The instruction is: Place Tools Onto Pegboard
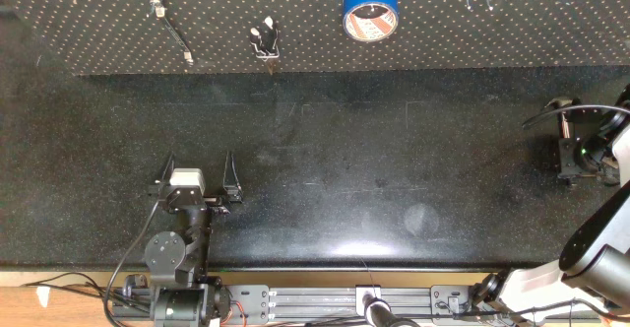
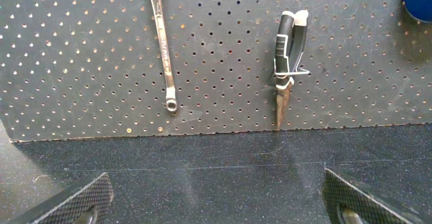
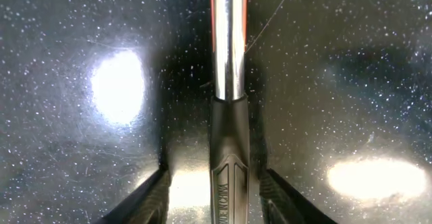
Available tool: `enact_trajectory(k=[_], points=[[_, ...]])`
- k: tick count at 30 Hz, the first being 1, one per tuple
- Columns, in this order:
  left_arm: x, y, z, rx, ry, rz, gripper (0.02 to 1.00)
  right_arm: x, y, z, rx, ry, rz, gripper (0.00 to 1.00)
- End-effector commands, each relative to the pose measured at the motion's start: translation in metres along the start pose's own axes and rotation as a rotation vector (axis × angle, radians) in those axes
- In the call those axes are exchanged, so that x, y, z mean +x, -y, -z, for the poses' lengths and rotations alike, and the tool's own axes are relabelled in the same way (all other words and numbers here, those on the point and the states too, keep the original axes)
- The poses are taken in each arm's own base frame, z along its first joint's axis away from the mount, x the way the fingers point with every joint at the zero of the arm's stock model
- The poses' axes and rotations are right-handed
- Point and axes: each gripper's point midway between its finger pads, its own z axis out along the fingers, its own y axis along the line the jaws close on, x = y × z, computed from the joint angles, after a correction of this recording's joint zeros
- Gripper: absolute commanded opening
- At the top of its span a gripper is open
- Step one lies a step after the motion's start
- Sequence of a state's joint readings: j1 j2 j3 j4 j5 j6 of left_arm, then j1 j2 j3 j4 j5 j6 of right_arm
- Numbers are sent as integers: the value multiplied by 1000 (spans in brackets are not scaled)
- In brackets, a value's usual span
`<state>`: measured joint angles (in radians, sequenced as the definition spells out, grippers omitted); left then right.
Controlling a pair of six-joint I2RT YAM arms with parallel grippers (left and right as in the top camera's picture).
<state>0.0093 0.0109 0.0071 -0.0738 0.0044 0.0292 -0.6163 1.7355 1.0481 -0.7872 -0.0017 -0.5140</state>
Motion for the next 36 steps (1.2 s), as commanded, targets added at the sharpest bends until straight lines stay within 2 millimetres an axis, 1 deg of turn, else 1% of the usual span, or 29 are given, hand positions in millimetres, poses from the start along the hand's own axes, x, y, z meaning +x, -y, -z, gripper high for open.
enact_trajectory(k=[1, 2, 4, 9, 14, 16, 18, 19, 20, 21, 22, 25, 26, 28, 30, 32, 33, 34, 36], points=[[1, 2, 0, 10, 0, -12, 996, 2, 0, -3, -14, -4, -4, 351], [1, 2, 0, 10, 0, -12, 996, 2, -1, -3, -15, -4, -5, 336], [1, 2, 0, 10, 0, -12, 996, 2, 0, -3, -15, -4, -4, 213], [1, 2, 0, 10, 0, -12, 996, 2, 0, -3, -15, -4, -5, 187], [1, 2, 0, 10, 0, -12, 996, 2, 0, -3, -15, -4, -5, 187], [1, 2, 0, 10, 0, -12, 996, 2, 0, -3, -15, -4, -5, 77], [1, 2, 0, 10, 0, -12, 996, 1, 0, -1, -11, 3, -32, 75], [1, 2, 0, 10, 0, -12, 998, -5, -3, 4, -27, 39, -30, 75], [1, 2, 0, 10, 0, -12, 996, -11, -6, 11, -39, 77, -29, 73], [1, 2, 0, 10, 0, -12, 996, -21, -12, 24, -70, 150, -24, 75], [1, 2, 0, 10, 0, -12, 996, -25, -15, 30, -84, 179, -22, 73], [1, 2, 0, 10, 0, -12, 998, -48, -32, 73, -144, 376, 10, 75], [1, 2, 0, 10, 0, -12, 996, -55, -40, 94, -150, 443, 23, 75], [1, 2, 0, 10, 0, -12, 996, -61, -51, 115, -139, 496, 17, 75], [1, 2, 0, 10, 0, -12, 996, -68, -75, 140, -139, 559, 59, 77], [1, 2, 0, 10, 0, -12, 996, -79, -107, 165, -161, 636, 98, 77], [1, 2, 0, 10, 0, -12, 996, -83, -119, 176, -172, 674, 111, 73], [1, 2, 0, 10, 0, -12, 996, -87, -133, 192, -184, 726, 129, 75], [1, 2, 0, 10, 0, -12, 996, -89, -148, 211, -201, 789, 142, 75]])
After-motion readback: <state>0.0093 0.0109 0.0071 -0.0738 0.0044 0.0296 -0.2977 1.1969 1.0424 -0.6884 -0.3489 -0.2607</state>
